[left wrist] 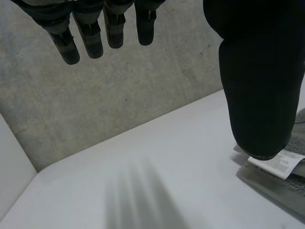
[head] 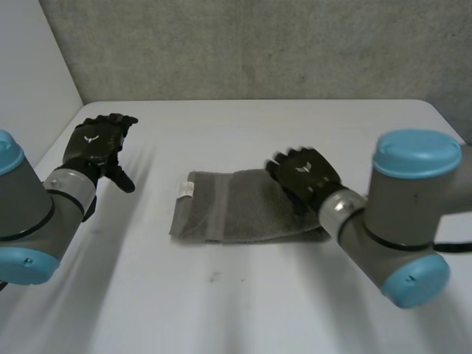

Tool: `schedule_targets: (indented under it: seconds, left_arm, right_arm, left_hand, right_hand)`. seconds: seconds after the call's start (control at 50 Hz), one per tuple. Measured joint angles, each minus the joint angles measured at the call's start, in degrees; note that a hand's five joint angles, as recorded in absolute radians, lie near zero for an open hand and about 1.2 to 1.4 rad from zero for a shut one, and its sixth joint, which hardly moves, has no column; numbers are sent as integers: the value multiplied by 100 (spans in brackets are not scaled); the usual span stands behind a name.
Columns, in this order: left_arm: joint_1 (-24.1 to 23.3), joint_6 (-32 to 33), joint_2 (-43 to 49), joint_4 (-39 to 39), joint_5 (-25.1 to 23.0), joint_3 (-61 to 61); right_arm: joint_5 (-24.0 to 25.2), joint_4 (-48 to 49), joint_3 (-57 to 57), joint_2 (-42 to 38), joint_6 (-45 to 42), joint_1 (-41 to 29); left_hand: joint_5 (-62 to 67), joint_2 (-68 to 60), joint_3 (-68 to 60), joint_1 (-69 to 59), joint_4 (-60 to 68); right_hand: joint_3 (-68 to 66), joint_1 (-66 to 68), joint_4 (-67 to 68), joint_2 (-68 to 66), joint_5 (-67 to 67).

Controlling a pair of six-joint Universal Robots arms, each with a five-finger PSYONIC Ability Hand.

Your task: Fold the towel.

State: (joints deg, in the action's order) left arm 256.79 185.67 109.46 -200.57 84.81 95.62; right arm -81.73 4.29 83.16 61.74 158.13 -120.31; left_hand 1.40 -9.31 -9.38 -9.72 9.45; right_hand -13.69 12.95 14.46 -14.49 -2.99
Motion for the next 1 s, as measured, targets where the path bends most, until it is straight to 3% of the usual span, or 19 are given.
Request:
schedule_targets:
  seconds: [0.14,0.26,0.32,0.36,0.52,0.68,0.8,0.94,1.0]
  left_arm:
    - [-150,3,-19,0,1,21]
    - [-277,4,-28,0,3,29]
    - [-319,4,-31,0,5,34]
    - [-326,4,-34,0,6,34]
    - [-338,4,-67,5,12,77]
    - [-457,11,-263,63,15,66]
    - [-654,5,-337,200,35,-104]
    - [-1095,-187,-300,810,233,-675]
    - [-1246,-353,-272,1115,330,-984]
  right_arm:
    - [199,454,889,-66,-152,622]
    - [251,1046,1230,-170,-260,878]
    - [247,1301,1304,-252,-275,995]
    - [240,1365,1315,-279,-275,1051]
    - [202,1377,1440,43,-312,1422]
    - [249,1236,1123,608,-884,1448]
    - [535,997,168,290,-1321,469]
    - [1093,349,-699,-723,-1830,-995]
    - [1134,88,-818,-1037,-2210,-1260]
  left_hand:
    - [0,0,0,0,0]
    - [0,0,0,0,0]
    - [0,0,0,0,0]
    - [0,-1,0,0,0]
    - [0,0,0,0,0]
    - [0,0,0,0,0]
    - [0,0,0,0,0]
    - [0,0,0,0,0]
    - [0,0,0,0,0]
  right_hand:
    - [-543,621,464,-405,-672]
    - [-3156,3233,3077,-3109,-3261]
    - [-5515,5596,5485,-5407,-5681]
    - [-6147,6080,6102,-5780,-6234]
    - [-6246,6092,6230,-5780,-6282]
    - [-6246,6133,6230,-5780,-6282]
    - [-6247,6153,6230,-5780,-6284]
    - [-6238,6164,6230,-5770,-6285]
    - [-4802,4804,4745,-4569,-4848]
